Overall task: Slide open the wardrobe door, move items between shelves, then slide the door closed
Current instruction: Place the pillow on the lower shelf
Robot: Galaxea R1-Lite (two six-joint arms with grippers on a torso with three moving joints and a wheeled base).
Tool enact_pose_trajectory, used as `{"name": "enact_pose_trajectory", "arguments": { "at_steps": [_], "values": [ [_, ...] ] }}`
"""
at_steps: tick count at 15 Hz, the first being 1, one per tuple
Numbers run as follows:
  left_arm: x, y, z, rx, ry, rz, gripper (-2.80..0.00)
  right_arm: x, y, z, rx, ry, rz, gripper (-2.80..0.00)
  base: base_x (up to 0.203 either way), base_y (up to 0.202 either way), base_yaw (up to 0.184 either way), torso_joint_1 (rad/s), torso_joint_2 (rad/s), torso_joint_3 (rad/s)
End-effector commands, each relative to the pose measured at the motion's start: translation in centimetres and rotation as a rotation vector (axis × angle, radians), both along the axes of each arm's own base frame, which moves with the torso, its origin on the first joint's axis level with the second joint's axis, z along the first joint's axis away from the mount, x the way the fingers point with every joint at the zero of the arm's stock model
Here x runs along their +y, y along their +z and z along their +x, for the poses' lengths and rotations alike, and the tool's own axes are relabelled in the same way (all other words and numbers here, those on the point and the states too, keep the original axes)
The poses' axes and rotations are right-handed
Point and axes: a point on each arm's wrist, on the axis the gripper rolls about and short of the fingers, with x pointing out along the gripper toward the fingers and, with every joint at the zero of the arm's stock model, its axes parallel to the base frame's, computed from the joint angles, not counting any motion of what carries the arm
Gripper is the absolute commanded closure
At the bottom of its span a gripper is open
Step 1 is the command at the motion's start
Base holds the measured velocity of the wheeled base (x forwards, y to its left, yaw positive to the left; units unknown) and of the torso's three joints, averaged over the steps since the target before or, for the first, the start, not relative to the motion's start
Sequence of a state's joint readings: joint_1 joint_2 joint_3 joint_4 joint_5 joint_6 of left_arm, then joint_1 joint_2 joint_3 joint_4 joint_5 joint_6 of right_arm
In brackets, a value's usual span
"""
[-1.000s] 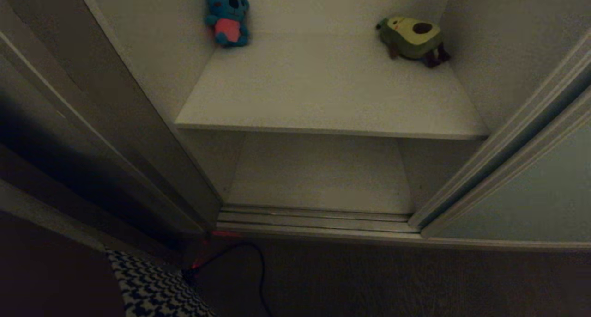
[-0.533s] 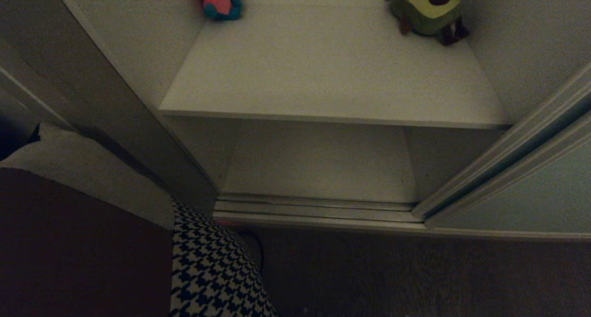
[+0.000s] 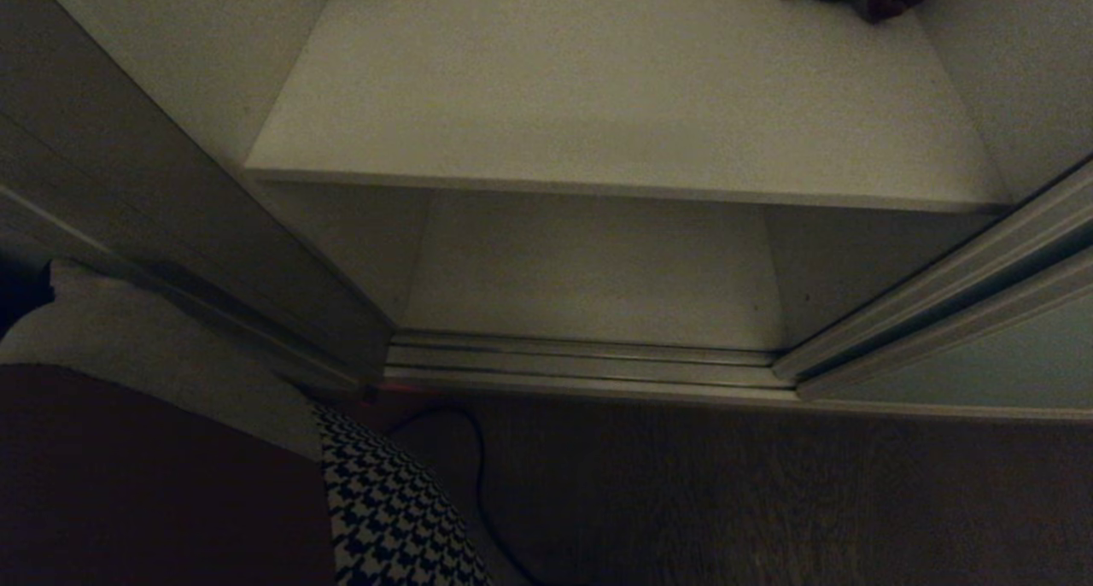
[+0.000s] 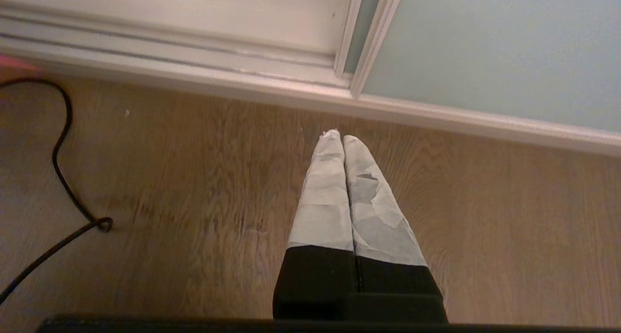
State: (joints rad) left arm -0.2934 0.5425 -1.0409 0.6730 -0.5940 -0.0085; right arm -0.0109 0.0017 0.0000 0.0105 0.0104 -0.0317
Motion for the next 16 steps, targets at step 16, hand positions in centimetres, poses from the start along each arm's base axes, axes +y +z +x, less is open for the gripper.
{"name": "enact_pose_trajectory", "arguments": {
  "at_steps": [16],
  "values": [
    [-0.6,-1.3,1.5,0.097,-0.023,0.022,0.00,0.0,-0.1,0.0,0.004,0.000,0.000,0.00,0.000,0.000,0.000,0.004,0.00,-0.197]
  ]
}}
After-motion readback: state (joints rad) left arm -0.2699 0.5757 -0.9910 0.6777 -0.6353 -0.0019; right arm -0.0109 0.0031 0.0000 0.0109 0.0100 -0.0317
